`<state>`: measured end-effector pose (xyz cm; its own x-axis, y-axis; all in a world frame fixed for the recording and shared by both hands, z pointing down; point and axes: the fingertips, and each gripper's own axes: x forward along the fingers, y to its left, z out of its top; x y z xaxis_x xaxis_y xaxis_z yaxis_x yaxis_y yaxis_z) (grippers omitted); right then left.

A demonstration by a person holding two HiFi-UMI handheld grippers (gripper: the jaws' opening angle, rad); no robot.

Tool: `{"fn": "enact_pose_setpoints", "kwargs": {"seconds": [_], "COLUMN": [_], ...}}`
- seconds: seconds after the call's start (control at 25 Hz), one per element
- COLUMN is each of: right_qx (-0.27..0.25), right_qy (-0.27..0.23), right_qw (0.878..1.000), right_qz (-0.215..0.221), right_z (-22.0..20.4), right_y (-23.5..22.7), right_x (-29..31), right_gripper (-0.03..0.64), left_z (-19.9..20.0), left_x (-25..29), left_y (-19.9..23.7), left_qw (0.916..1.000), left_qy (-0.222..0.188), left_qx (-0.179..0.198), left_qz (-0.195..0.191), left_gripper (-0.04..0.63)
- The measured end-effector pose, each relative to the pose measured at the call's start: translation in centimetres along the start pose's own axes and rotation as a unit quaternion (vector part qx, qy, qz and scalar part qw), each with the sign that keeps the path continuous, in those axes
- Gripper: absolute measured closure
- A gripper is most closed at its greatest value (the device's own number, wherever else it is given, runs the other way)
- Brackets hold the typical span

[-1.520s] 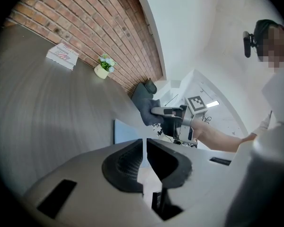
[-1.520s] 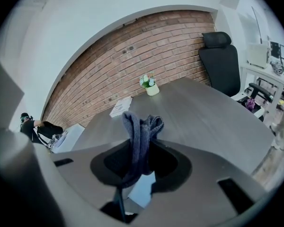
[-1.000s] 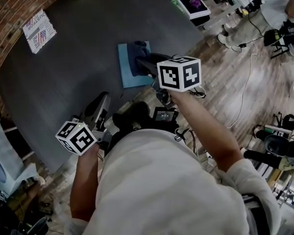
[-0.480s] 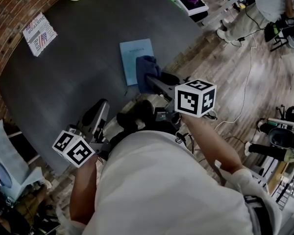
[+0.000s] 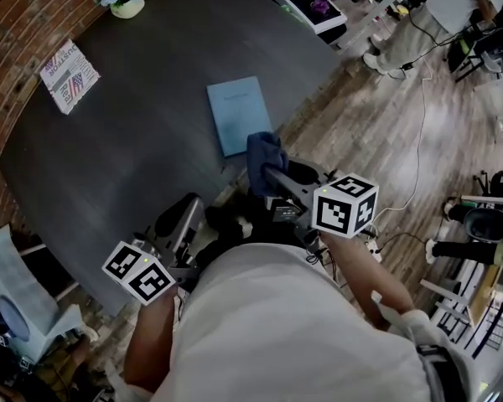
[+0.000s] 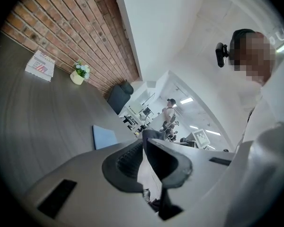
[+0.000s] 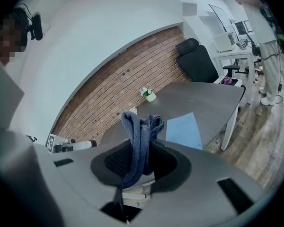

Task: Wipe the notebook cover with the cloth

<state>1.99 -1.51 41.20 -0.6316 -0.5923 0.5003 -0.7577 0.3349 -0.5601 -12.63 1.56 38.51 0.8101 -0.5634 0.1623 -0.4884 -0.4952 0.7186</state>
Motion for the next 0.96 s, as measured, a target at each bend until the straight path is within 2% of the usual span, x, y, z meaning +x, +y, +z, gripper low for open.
{"fn": "enact_pose_setpoints", "kwargs": {"seconds": [0.52, 0.96], "right_qx": [-0.03, -0.05], "right_qy": [-0.012, -0.018], "right_qw": [0.999, 0.997], "right_qz": [0.021, 0.047], "right_z": [-0.3, -2.6], "right_y": [-0.2, -3.5], "right_x": [-3.8, -11.1], "right_gripper": [0.506, 0.508], "left_z": [-1.1, -7.4], "left_x": [0.1, 3.5], "left_y": [-3.3, -10.5], "left_qw": [0.9991, 0.9984], "left_qy": [-0.031, -0.039], "left_qx": [0.02, 0.029], "left_qz": [0.02, 0.029], "left_gripper": [0.561, 0.561]}}
